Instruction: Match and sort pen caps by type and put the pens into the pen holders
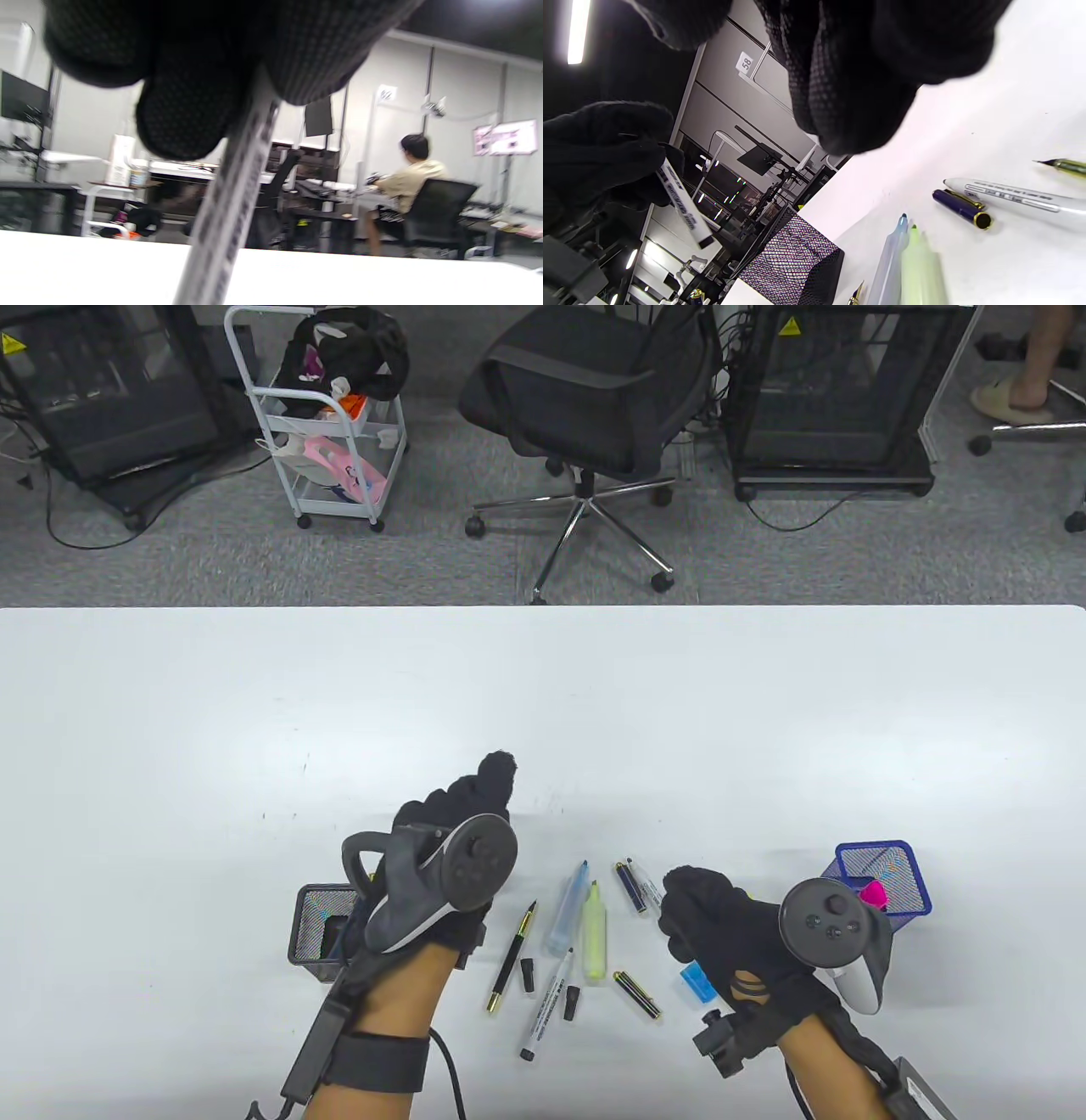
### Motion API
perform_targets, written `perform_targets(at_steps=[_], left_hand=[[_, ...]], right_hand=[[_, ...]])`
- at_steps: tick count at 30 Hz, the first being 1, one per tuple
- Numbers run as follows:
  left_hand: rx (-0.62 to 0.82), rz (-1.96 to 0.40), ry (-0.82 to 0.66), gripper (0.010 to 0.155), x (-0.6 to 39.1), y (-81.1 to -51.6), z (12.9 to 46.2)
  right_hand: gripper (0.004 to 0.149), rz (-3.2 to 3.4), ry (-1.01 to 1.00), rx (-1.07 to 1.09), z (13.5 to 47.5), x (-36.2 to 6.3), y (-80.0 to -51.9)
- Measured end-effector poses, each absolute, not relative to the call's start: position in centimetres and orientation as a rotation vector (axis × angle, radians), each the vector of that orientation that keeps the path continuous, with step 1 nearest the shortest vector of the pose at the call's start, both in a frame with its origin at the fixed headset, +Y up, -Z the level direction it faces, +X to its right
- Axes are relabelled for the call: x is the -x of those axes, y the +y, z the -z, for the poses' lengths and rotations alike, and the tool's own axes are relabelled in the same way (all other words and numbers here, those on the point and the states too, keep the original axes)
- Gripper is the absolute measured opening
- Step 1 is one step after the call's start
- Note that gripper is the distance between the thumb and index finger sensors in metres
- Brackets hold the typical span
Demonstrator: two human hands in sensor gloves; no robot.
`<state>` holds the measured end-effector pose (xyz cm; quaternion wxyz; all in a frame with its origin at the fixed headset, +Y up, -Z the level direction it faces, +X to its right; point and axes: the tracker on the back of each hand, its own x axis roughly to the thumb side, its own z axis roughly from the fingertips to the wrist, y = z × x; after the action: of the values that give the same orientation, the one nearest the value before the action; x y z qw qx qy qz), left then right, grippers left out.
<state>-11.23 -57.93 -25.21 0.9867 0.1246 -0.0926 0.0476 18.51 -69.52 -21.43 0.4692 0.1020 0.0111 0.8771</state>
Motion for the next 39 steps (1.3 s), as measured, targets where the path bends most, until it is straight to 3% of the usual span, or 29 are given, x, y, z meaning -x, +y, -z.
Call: perform_targets(at_steps=[7,19,23,27,30,34,39], left_hand=[[-0.189,0.159,-0.106,0.044,8.7,-60.5,26.6],[-0.023,0.161,-0.078,0.043,8.4,-64.1,27.1],[0.012,0.138,-0.06,0.05,8.4,-63.6,26.6],[-0.11,0.15,-0.103,0.055,7.6,-61.3,25.0],[-0.107,0.191,-0.087,0.053,7.2,-59.9,24.2],[-0.086,0.187,-0.076,0.042,7.8,-60.4,25.0],[-0.021,0.222,-0.044,0.041,8.7,-62.1,26.2]], right_hand=[[0.064,-2.224,0.037,-0.278,21.5,-18.6,-69.7],[0.064,-2.243,0.067,-0.268,21.9,-19.2,-69.9],[0.064,-2.263,0.064,-0.27,21.9,-19.3,-69.8],[0.064,-2.251,0.05,-0.258,22.0,-19.8,-69.6],[0.064,-2.252,0.044,-0.25,22.1,-20.1,-69.6],[0.064,-2.252,0.048,-0.244,22.1,-20.1,-69.6],[0.064,-2.269,0.055,-0.261,21.9,-19.7,-69.7]])
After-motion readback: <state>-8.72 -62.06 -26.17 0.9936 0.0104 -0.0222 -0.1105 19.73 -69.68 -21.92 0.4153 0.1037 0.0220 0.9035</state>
